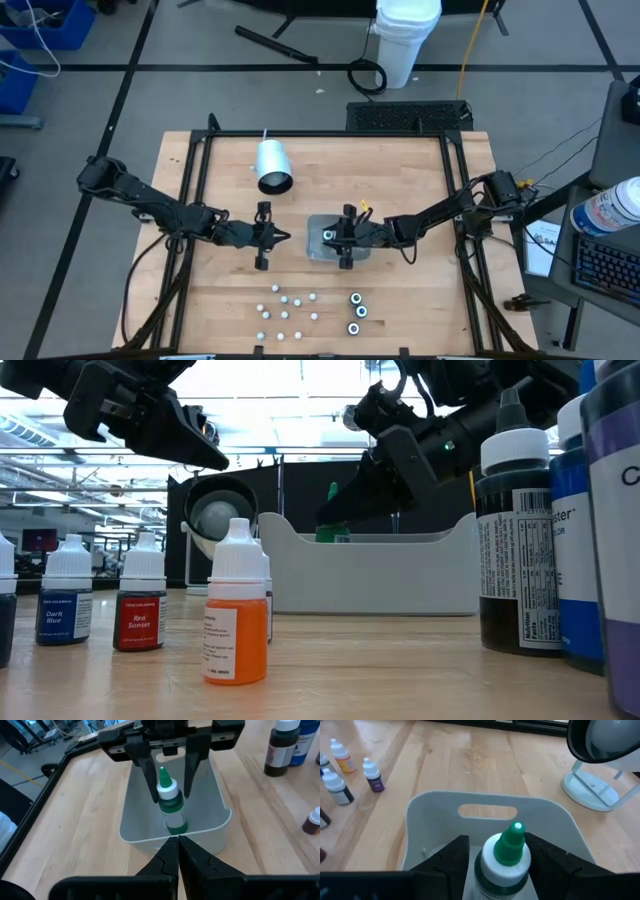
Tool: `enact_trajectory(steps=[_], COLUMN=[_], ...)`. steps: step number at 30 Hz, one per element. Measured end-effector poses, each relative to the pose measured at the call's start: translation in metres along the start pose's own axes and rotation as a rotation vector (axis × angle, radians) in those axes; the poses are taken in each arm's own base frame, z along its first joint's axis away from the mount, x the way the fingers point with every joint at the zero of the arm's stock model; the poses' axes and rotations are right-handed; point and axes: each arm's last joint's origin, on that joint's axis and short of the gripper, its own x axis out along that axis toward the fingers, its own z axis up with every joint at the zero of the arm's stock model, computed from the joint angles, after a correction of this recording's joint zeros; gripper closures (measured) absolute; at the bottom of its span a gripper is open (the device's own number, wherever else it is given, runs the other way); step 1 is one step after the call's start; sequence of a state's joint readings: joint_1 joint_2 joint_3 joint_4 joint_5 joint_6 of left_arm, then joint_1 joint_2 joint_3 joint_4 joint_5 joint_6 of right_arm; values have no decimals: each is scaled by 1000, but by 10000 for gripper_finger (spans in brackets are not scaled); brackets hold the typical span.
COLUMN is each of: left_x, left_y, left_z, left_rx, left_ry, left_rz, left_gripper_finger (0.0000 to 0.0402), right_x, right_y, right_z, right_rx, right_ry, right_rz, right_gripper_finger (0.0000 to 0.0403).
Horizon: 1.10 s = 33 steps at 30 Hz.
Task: Pick & Place food coloring
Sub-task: Adjust the large green food coloring bottle on the white bin
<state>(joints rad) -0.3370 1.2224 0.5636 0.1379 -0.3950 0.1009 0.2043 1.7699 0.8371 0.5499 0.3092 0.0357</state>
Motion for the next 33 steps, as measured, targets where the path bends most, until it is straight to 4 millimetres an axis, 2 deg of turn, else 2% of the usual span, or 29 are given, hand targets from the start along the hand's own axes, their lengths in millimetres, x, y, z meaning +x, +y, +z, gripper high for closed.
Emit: enact_trajectory(steps=[14,23,29,33], left_x=[0,0,0,0], left_y=[0,0,0,0], left_z=[-1,-1,-1,-1], left_rx=[21,18,15,3], left_ry=[6,6,6,6], left_rz=[-1,-1,-1,-1], left_gripper_finger=[382,382,382,382], right_x=[0,0,0,2], right_y=[0,0,0,1], right_z=[0,0,1,9], right_rx=[28,32,33,40], right_ry=[1,1,-1,-23], right_rz=[-2,-2,-3,-1], right_gripper_finger=[240,293,293,291])
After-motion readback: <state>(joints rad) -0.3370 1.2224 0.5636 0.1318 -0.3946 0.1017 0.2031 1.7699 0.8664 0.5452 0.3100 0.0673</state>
